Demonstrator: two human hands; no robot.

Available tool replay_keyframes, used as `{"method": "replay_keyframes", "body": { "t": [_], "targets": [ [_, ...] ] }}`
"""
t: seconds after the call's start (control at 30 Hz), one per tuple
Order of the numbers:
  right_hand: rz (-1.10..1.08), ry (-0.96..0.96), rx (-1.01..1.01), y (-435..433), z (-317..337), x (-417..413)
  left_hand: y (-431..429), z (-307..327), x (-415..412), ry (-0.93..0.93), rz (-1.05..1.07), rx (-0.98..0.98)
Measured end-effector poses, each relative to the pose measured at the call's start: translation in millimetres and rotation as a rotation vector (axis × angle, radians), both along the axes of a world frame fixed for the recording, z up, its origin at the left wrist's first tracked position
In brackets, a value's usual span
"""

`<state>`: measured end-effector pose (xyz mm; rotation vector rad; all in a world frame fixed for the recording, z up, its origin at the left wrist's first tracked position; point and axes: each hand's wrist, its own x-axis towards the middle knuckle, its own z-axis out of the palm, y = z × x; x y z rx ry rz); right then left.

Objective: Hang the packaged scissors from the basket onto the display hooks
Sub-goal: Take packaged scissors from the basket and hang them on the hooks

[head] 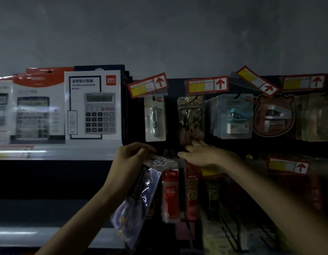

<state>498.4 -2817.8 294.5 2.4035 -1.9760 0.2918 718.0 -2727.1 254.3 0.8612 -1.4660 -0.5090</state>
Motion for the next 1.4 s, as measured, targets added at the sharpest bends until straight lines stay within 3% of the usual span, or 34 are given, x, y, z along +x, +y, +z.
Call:
{"method": "replay_keyframes", "body": {
  "t": [0.2,0.6,0.73,0.87,1.07,1.23,1.4],
  "targets": [
    [0.021,-0.053,0.031,-3.8,0.1,-3.8,8.3,3.7,-2.5,0.044,0.004,-0.002],
    [0.17,-0.244,-0.189,14.0,-5.7,-5.4,20.6,1.7,-8.3,0.001,0.003,-0.056],
    [0.264,-0.407,-0.402,40.3,-9.0,-5.1,27.8,4.2,-10.7,0.064,-0.014,-0.07],
    [0.362,-0.704,-0.611,75.4,-24.7,-1.8,32.8,5.9,-14.8,0.118,-0.013,-0.083],
    [0.414,-1.108,-0.425,116.5,-47.0,4.5,34.0,8.1,-26.0,0.194,-0.038,-0.091],
    [0.42,-1.241,-0.17,133.5,-61.0,2.2,30.1,12.6,-39.4,0.235,-0.077,-0.081],
    [0.46,-1.326,-0.049,129.5,-71.5,-3.6,25.8,16.3,-53.4,0.273,-0.103,-0.088]
  ]
}}
